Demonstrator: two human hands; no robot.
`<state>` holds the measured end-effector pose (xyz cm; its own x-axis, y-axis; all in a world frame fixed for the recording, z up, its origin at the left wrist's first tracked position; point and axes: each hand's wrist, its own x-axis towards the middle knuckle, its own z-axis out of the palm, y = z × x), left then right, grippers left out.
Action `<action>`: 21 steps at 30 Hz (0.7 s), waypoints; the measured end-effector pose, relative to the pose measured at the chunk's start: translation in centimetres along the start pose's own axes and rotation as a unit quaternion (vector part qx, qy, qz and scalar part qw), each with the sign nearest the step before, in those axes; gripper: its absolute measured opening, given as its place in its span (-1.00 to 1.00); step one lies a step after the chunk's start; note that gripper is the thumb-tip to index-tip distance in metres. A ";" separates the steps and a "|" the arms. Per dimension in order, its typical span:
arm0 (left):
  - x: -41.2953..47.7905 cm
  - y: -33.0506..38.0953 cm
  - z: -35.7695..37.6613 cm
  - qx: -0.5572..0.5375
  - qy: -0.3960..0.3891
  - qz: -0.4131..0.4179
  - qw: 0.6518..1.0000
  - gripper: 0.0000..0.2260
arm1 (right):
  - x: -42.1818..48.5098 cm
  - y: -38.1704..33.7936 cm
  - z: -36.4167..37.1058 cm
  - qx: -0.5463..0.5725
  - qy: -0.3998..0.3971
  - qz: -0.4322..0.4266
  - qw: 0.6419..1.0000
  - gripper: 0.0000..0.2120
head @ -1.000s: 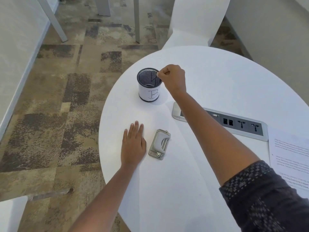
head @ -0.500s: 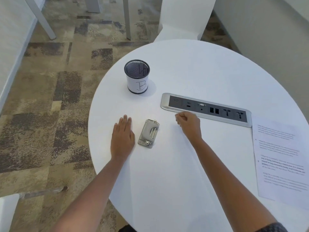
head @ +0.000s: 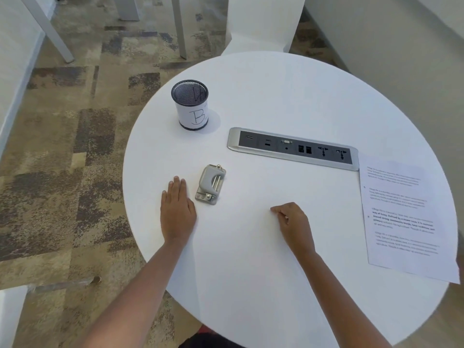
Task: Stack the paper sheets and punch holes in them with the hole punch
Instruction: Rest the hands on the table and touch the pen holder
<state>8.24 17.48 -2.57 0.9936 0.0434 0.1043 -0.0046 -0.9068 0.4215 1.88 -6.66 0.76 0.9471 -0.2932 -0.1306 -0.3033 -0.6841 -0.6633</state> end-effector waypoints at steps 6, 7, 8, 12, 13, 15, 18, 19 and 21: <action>-1.2 0.6 0.1 -0.004 0.001 -0.010 1.000 -0.57 | -2.2 0.7 0.1 -0.094 -0.029 -0.079 0.992 -0.65; -1.3 0.7 0.1 -0.004 0.002 -0.009 1.000 -0.57 | -2.6 0.9 0.1 -0.100 -0.030 -0.090 0.990 -0.63; -1.5 0.7 0.1 -0.004 0.003 -0.008 1.000 -0.58 | -3.0 1.0 0.1 -0.102 -0.031 -0.099 0.989 -0.63; -1.7 0.8 0.1 -0.009 0.007 -0.009 1.000 -0.61 | -4.1 1.6 0.0 -0.078 -0.036 -0.096 0.992 -0.62; -1.8 0.8 0.1 -0.009 0.008 -0.008 1.000 -0.61 | -4.2 1.6 -0.1 -0.065 -0.034 -0.086 0.994 -0.62; -1.8 0.8 0.1 -0.008 0.009 -0.009 1.000 -0.61 | -4.1 1.7 -0.3 -0.049 -0.027 -0.065 0.996 -0.61; -1.9 0.9 0.1 -0.008 0.007 -0.012 1.000 -0.61 | -4.2 1.6 -0.5 -0.066 -0.041 -0.067 0.995 -0.59; -1.9 0.9 0.2 -0.007 0.006 -0.013 1.000 -0.61 | -4.3 1.6 -0.5 -0.075 -0.049 -0.077 0.993 -0.59; -2.2 1.1 0.2 -0.005 0.005 -0.011 1.000 -0.61 | -4.5 1.7 -0.6 -0.086 -0.064 -0.094 0.990 -0.56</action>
<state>6.10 16.33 -2.54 0.9922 0.0678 0.1046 0.0159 -0.9012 0.4332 -2.98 -6.85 0.66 0.9906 -0.0702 -0.1171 -0.1236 -0.8250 -0.5515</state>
